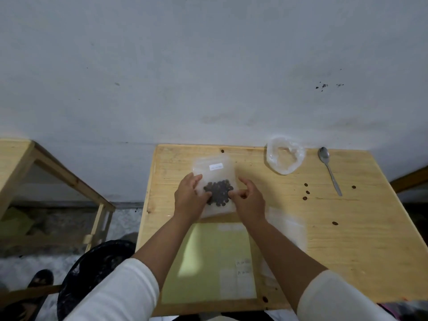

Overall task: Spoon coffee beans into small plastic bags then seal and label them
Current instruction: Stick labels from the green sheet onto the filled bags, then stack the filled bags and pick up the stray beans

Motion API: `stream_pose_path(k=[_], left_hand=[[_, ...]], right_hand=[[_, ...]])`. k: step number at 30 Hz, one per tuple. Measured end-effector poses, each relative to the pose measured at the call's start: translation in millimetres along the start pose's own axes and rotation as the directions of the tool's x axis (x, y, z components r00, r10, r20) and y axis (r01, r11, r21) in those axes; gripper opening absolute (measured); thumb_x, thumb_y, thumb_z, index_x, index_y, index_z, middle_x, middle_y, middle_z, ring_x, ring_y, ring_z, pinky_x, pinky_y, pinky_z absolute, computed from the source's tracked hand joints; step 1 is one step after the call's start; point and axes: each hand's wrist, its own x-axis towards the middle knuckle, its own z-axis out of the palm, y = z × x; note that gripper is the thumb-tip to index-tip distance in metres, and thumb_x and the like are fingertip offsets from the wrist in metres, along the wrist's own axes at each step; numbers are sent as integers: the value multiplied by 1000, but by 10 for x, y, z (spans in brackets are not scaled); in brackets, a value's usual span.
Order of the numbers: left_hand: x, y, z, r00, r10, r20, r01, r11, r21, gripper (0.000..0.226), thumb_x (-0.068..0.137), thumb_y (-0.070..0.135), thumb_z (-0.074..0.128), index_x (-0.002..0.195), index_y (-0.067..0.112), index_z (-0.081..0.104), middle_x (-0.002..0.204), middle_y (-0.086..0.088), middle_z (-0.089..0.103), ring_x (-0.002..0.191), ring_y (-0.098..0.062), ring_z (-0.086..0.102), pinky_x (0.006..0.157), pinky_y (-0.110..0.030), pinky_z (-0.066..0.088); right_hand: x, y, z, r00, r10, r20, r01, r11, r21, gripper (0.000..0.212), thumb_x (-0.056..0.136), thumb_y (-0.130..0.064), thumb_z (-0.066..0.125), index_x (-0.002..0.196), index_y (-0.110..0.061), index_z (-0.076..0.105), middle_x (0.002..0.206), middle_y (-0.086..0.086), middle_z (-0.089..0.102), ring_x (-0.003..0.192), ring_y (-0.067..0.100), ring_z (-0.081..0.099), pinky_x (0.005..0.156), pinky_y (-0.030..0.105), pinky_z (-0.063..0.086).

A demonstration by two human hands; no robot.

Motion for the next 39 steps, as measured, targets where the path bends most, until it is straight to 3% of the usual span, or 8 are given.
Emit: stream_pose_path(k=[8,12,15,22,28,31,35,39], left_hand=[[102,-112,178,999,33,41,-43,958,284,58,90,23,60,141,7,37,152,-6,30,141,-16,24,111,-23,15],[48,-179,232,992,99,80,-122,917,379,56,94,24,54,143,5,34,151,-8,32,141,-16,23,110,-18,14],[24,-170,237,985,138,107,-169,908,383,53,96,22,49,143,4,32,151,-9,31,142,-17,21,109,-16,11],[14,-166,261,963,221,155,-270,816,511,49,96,27,45,139,6,35,142,-6,38,138,-21,25,115,-26,17],[-231,145,478,898,408,164,-438,800,411,38,92,16,51,128,3,52,128,-11,54,122,-25,47,103,-31,37],[-405,256,685,883,386,269,-465,800,379,42,96,24,45,135,12,46,135,-6,51,125,-20,44,102,-28,33],[-608,276,1021,840,286,461,-480,787,386,44,96,32,42,137,15,41,134,-6,52,121,-23,49,98,-29,35],[-767,301,1208,823,225,522,-454,813,365,43,94,31,46,134,15,45,126,-7,58,113,-26,54,93,-30,38]], right_hand=[[204,108,178,974,-178,138,218,900,-377,39,84,-13,63,122,-9,59,115,14,48,96,20,51,73,8,27],[197,165,233,925,-271,265,375,758,-534,40,88,-16,57,126,-2,54,138,17,41,123,31,44,102,31,36],[165,202,288,894,-300,332,446,662,-603,47,87,-25,40,117,5,59,126,22,56,116,37,54,98,46,47],[108,244,222,874,-249,418,483,549,-683,56,87,-29,28,122,5,55,122,20,60,117,34,55,99,44,46],[-72,367,-222,939,-215,267,343,595,-727,46,81,-22,36,107,6,61,105,22,64,100,36,61,87,42,54],[-248,490,-557,980,-169,101,187,640,-745,42,76,-22,45,105,1,64,105,19,65,96,35,64,73,37,55],[-507,724,-942,995,-9,-96,-68,646,-760,44,92,-26,46,134,-12,44,135,11,46,122,29,41,94,38,42],[-670,913,-1115,981,96,-170,-188,699,-690,44,94,-28,45,135,-15,43,129,13,51,121,29,41,92,36,43]])
